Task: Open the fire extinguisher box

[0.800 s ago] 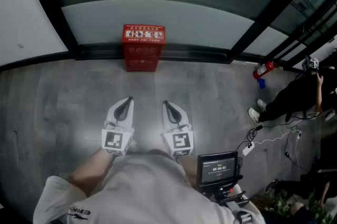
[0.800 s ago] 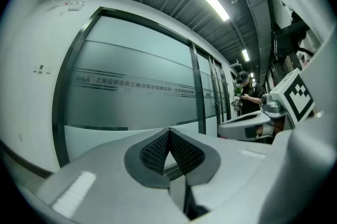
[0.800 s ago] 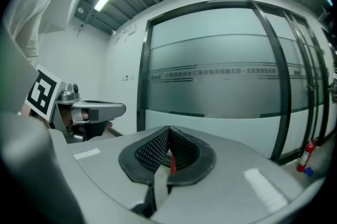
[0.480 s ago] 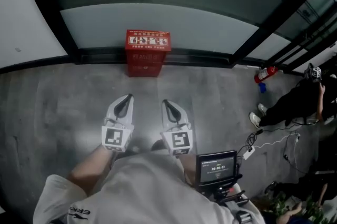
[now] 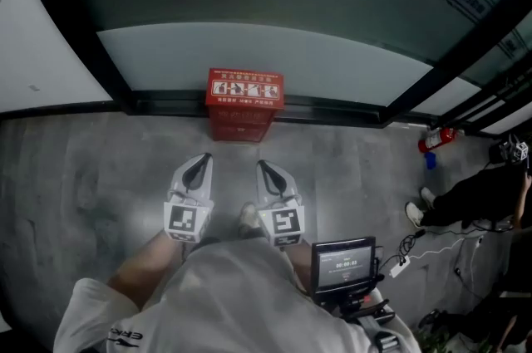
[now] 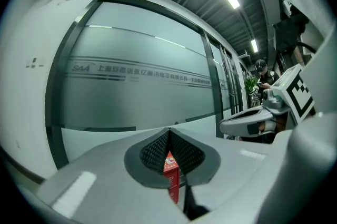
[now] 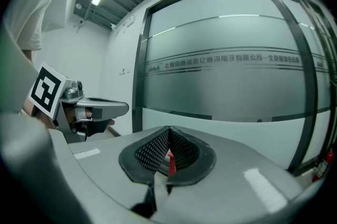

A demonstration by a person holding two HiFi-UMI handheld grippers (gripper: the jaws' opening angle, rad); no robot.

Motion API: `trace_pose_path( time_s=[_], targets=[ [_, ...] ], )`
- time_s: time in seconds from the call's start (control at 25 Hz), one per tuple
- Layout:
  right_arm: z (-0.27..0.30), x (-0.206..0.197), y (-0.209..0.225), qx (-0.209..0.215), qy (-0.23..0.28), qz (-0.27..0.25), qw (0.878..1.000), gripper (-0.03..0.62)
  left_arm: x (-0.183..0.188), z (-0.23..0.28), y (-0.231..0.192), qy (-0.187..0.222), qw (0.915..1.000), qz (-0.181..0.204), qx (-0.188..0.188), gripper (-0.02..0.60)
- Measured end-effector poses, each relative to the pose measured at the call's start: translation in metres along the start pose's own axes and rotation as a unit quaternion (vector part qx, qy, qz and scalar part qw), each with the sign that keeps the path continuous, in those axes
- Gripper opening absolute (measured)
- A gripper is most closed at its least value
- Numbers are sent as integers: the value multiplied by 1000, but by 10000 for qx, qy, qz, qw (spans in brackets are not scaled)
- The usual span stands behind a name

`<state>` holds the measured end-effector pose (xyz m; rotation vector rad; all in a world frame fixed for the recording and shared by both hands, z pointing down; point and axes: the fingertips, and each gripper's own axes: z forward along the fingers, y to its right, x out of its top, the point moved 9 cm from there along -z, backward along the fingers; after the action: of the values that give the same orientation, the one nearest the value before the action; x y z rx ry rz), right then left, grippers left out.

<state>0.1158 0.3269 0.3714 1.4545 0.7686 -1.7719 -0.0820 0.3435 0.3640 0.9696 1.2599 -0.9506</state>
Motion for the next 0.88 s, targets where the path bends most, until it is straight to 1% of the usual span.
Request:
trace_pose_path(
  time_s=[0.16,0.32,0.4,0.56,0.72,0.88],
  targets=[
    [46,8,40,134,-19,8,9999,14,3,55,-13,-168,9997,130,89,-2],
    [87,10,72,255,-62,17,9997,14,4,101,-25,-244,9993,237,164,-2],
    [104,11,81,276,-127,48,9995,14,3,117,-33,-312,9989,292,165,-2],
    [133,10,90,272,-304,133,9991,14,-3,141,-54,-449,9986,243,134,-2],
    [172,7,97,112,-451,153,9988,14,-15,176,-83,-538,9984,177,-40,-2],
    [208,9,98,-168,-631,155,9977,14,-31,207,-116,-734,9963,176,-400,-2]
  ],
)
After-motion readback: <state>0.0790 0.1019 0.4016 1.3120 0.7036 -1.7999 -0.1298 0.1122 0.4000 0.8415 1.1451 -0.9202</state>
